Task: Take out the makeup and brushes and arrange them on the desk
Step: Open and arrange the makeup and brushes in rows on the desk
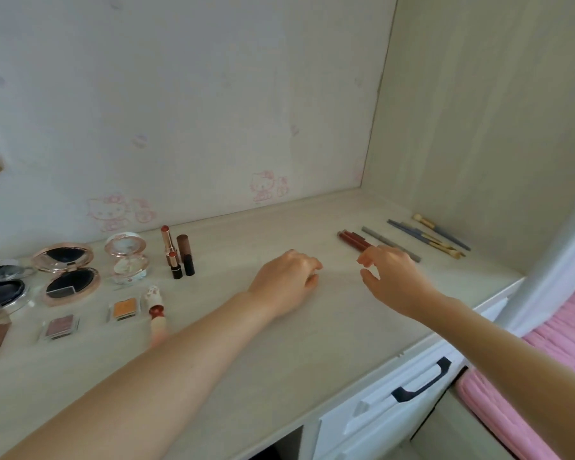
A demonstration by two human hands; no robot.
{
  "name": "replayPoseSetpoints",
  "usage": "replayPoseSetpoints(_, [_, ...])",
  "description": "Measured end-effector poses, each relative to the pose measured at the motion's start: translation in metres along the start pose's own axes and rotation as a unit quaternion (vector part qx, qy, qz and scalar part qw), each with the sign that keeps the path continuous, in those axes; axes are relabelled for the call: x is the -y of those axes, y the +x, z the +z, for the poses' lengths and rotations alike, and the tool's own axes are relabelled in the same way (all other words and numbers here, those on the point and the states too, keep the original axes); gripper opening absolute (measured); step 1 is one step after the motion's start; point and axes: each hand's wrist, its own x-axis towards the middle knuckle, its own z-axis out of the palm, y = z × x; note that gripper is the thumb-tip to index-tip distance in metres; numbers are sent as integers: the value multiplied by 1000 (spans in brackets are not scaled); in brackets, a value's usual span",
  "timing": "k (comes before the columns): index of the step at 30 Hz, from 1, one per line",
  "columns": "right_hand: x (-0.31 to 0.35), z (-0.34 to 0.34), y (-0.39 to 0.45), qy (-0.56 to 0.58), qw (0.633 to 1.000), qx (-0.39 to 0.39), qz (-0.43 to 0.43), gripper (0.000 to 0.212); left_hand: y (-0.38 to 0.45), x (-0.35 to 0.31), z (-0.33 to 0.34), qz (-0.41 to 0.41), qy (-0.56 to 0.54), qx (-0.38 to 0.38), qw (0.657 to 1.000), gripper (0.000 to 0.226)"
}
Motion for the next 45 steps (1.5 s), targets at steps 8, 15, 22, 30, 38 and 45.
replayPoseSetpoints(8, [-48,7,15,-59,996,-52,31,28,80,-20,37,54,32,37,997,48])
replayPoseSetpoints(15, [-55,23,21,-117,991,-66,9,24,99,-19,46,108,63,49,991,46])
replayPoseSetpoints(22, [-48,26,22,-109,992,-66,3,27,90,-15,40,109,73,15,991,37])
replayPoseSetpoints(30, [-27,22,12,-70,996,-51,-19,25,64,-10,19,114,67,-4,991,15])
replayPoseSetpoints(38, [26,6,3,43,997,-54,-34,21,8,12,-29,91,11,-29,995,10])
replayPoseSetpoints(45, [107,2,-10,177,983,2,-48,9,-80,48,-74,54,-6,-88,995,12])
